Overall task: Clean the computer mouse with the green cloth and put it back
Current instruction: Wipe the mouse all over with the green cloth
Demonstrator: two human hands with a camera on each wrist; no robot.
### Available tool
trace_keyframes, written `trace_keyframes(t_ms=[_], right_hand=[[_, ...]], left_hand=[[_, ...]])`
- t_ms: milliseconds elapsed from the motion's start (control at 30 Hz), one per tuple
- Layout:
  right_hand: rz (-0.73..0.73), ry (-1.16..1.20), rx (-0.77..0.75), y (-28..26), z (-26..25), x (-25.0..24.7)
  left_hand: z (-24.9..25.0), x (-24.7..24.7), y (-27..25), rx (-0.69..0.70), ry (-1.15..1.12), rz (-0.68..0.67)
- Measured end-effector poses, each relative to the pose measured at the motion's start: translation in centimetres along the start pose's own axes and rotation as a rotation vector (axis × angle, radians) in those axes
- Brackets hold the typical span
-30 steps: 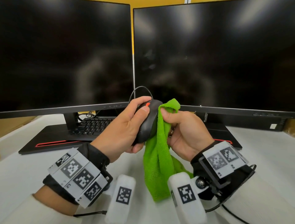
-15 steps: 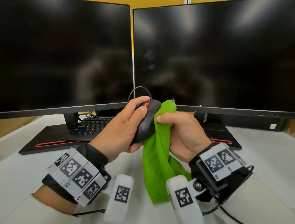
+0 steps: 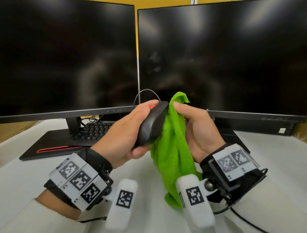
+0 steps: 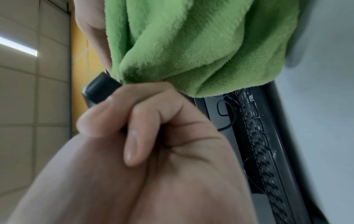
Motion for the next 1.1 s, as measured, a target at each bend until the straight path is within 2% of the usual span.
trace_keyframes(t_ms=[167, 400, 833, 1100], right_hand=[[-0.1, -0.055, -0.003, -0.7, 0.2, 1.0], [-0.147, -0.066, 0.005, -1.1, 0.7, 1.8], [-0.139, 0.03, 0.069, -1.3, 2.0, 2.3], [-0.104, 0.011, 0.086, -1.0, 2.3, 1.6]], left_hand=[[-0.4, 0.0, 0.1, -0.019, 0.013, 0.0], [-0.4, -0.1, 0.1, 0.012, 0.063, 0.045], [-0.1, -0.2, 0.2, 0.051, 0.115, 0.069], [-0.1, -0.3, 0.3, 0.071, 0.173, 0.067]])
Point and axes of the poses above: each hand's wrist, its own y-axis towards the middle knuckle, its own x-axis out of the palm, z = x × y, the point moved 6 cm from there along y, towards the middle knuckle, and after that the axes turned 15 degrees about y, right-handed, at the moved point
